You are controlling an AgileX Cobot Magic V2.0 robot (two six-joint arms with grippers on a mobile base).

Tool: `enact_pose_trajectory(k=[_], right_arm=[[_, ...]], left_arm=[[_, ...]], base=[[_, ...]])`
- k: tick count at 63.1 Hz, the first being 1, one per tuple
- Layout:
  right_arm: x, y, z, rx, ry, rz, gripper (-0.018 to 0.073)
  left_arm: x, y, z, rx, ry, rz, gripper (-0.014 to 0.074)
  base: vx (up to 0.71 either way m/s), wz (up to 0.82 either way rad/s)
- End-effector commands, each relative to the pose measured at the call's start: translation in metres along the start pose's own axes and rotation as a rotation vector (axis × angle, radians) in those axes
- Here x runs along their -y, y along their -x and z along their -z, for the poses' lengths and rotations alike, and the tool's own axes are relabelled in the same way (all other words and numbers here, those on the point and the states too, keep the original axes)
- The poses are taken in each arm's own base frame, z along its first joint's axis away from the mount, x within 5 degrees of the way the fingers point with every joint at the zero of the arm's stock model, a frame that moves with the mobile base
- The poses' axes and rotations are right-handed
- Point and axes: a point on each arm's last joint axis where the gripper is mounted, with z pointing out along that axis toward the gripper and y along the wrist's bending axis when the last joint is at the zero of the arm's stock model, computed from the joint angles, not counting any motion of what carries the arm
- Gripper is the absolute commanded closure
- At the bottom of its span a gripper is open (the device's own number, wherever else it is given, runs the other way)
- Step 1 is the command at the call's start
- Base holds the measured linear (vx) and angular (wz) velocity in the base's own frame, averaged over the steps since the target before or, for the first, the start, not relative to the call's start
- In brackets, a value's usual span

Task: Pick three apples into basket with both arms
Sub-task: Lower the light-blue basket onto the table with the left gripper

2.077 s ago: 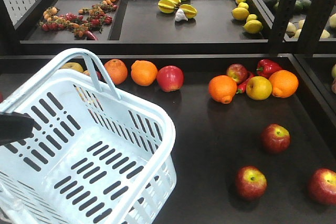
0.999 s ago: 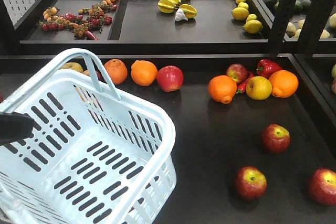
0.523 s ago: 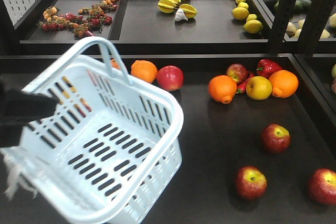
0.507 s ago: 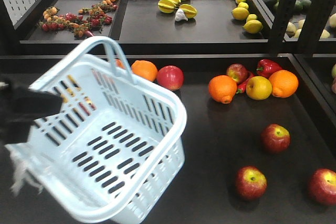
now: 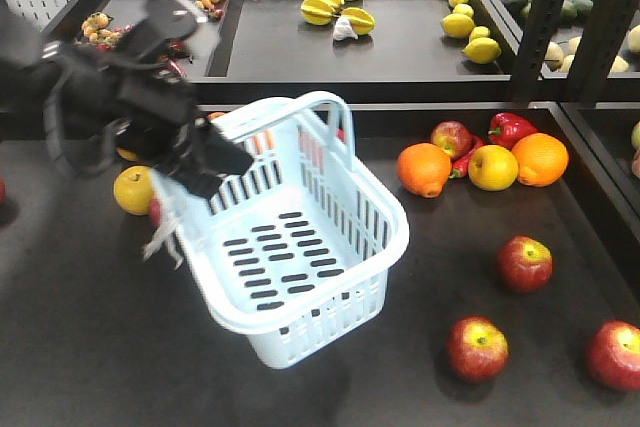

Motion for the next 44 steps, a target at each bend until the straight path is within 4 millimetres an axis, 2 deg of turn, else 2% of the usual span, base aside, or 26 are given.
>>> enact_pose_trajectory(k=[1,12,26,44], right_arm=[[0.0,0.004,0.0,0.073,-0.006,0.014,0.0563],[0.0,0.004,0.0,0.073,-0.006,0.014,0.0563],[0.0,0.004,0.0,0.073,-0.006,0.014,0.0563],[0.0,0.004,0.0,0.073,-0.006,0.014,0.0563]], left_arm=[[-0.003,0.031,0.006,0.08,-0.046,-0.072,0.0604],[-0.026,0.045,-0.023,0.022,-0.128,-0.149,0.0604],[-0.049,0.051,-0.057,-0.008,-0.181,-0.238,0.0604],[-0.062,0.047,-0.08,-0.024,-0.2,-0.221,0.0604]], base=[[0.0,0.0],[0.0,0.0],[0.0,0.0],[0.0,0.0]])
